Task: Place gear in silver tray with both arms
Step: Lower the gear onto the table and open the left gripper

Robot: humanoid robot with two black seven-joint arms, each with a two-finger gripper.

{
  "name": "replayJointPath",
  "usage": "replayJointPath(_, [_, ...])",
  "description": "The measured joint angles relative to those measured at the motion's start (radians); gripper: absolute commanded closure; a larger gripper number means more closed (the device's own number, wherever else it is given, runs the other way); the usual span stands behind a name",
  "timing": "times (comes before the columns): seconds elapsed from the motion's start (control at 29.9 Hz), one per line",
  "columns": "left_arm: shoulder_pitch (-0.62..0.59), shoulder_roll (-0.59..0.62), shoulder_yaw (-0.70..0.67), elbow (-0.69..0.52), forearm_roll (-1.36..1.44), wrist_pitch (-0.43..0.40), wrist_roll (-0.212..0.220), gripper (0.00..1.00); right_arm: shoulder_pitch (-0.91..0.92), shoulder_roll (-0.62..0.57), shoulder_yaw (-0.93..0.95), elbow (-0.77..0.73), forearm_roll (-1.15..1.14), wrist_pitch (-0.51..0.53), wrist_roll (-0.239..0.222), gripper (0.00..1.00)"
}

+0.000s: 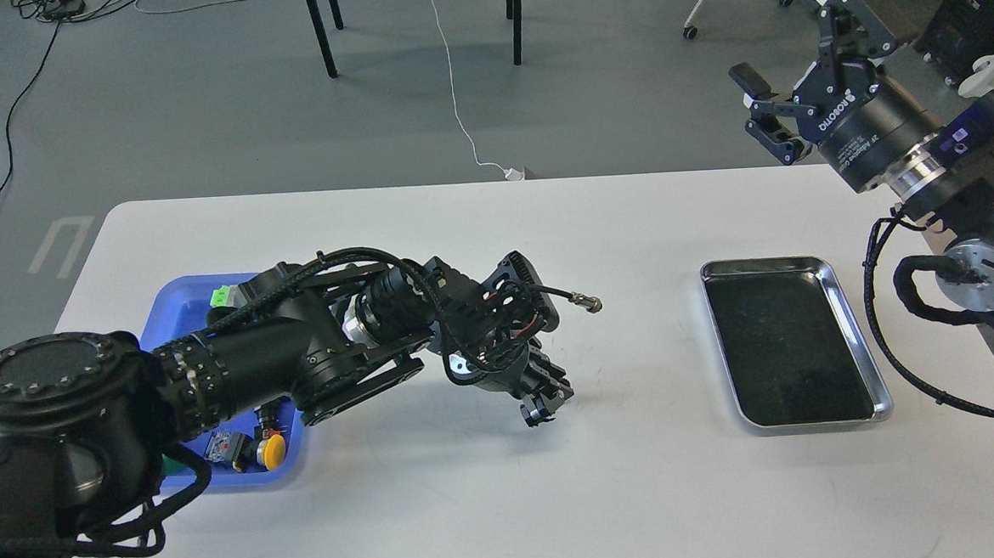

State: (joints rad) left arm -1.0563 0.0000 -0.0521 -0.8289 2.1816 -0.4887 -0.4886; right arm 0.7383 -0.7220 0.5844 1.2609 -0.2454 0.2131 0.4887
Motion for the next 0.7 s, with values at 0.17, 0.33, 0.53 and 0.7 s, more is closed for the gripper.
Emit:
replayJointPath(0.17, [-0.001,0.0,-0.006,-0.005,0.0,0.0,0.0,0.2,0.0,0.0,0.0,-0.003,0.0,0.0,0.0,0.01])
replayJointPath(0.33, [-0.016,0.004,-0.017,-0.035,-0.078,0.0,0.0,0.13,-0.006,-0.007,-0.001,-0.006,0.0,0.002,0.0,0.01])
replayJointPath(0.53, [-0.027,0.172,-0.047,-0.08,-0.338,0.113,0.0,0.09,-0.046,-0.05,-0.011,-0.002,-0.003,0.01,0.0,0.01])
replayJointPath(0.7, [0.036,0.389,-0.063,-0.162,-0.715,0.211,0.0,0.07,-0.102,-0.078,-0.038,0.001,-0.058,0.016,0.0,0.01])
